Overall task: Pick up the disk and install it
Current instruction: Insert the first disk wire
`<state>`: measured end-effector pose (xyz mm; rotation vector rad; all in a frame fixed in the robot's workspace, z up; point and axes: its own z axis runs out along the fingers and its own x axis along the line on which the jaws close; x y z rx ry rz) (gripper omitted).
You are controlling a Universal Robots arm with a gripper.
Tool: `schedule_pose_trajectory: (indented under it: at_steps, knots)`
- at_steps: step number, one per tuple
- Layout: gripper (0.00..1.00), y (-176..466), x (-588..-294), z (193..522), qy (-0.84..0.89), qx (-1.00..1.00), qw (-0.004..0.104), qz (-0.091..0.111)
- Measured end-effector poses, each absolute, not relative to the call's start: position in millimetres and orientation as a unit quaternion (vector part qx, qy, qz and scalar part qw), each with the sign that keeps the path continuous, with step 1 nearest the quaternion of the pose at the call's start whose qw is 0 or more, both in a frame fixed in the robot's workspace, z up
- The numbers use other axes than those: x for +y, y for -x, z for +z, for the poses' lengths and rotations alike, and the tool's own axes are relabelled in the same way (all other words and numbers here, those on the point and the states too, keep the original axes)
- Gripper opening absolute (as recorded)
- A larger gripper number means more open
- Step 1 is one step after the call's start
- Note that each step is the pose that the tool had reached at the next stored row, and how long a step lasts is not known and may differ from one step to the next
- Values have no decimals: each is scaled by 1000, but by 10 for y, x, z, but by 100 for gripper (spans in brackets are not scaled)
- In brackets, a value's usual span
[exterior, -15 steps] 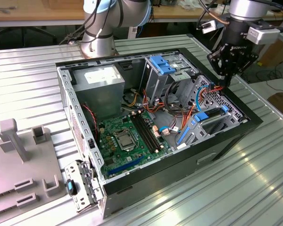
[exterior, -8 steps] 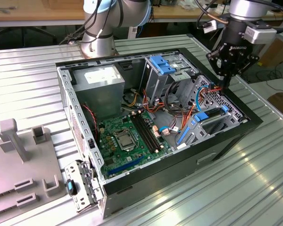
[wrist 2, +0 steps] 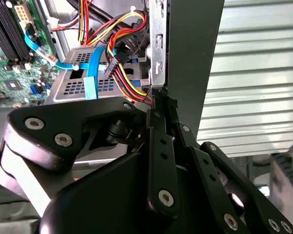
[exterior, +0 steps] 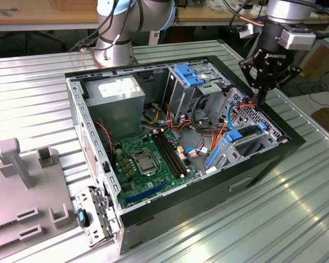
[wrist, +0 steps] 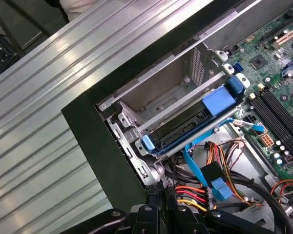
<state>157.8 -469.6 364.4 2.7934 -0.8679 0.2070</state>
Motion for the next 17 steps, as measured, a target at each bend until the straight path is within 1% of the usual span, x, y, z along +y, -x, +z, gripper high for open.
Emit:
schedule_pose_trajectory:
  at_steps: [9,17]
  knots:
    - [17,-1577,-4696,3640,-927,-354,109,63]
    - [17,-1619,-4696,3637,-926,-356,109,63]
